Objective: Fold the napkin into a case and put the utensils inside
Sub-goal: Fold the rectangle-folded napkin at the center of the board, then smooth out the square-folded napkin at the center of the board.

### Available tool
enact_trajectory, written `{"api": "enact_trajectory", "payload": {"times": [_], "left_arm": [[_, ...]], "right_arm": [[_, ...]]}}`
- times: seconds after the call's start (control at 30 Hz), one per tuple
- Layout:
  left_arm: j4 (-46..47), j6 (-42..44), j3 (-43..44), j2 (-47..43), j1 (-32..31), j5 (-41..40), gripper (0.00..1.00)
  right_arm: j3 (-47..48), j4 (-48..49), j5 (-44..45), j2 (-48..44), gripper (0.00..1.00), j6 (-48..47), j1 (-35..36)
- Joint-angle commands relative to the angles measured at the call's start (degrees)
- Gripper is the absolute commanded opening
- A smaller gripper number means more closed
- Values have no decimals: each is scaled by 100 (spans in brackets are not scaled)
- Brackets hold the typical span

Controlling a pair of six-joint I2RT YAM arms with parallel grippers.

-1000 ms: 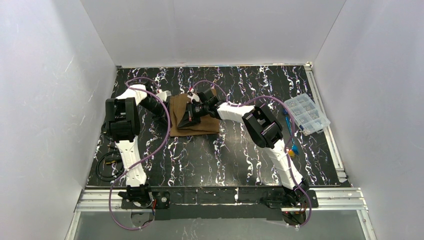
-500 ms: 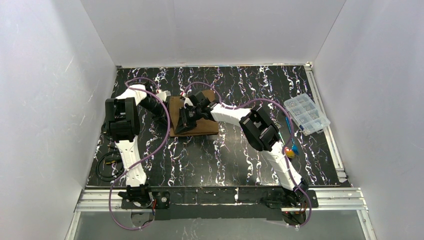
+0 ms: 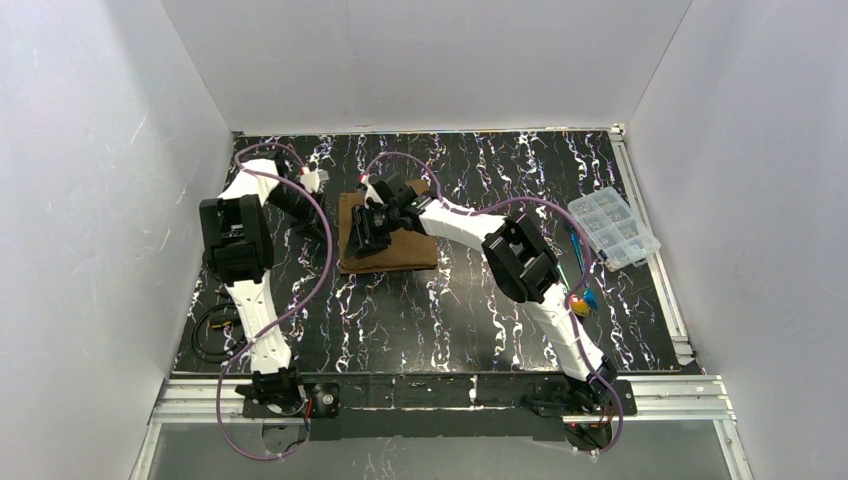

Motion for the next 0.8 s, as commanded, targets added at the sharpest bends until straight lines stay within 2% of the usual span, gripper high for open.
{"api": "enact_trajectory", "payload": {"times": [0.0, 0.1, 0.17, 0.3, 0.43, 0.57, 0.77], "left_arm": [[-707, 447, 597, -120, 333, -126, 25], [-913, 493, 790, -221, 358, -92, 25], [-941, 430, 728, -341, 280, 140, 26], [-1037, 402, 505, -514, -205, 503, 25], [-825, 314, 299, -572, -889, 609, 25], [-704, 275, 275, -407, -1391, 681, 24], [-276, 247, -157, -385, -1717, 322, 23]], "right_arm": [[458, 297, -172, -489, 46, 210, -186], [544, 125, -352, -572, 45, 155, -426], [266, 73, -362, -759, 43, 87, -650], [-501, 190, -566, -1191, 31, -16, -1194], [-966, -487, -543, -1369, 22, -706, -1533], [-1739, 25, -838, -1430, 15, -567, -1635], [-2178, 428, -1158, -1089, 10, -356, -1645]]}}
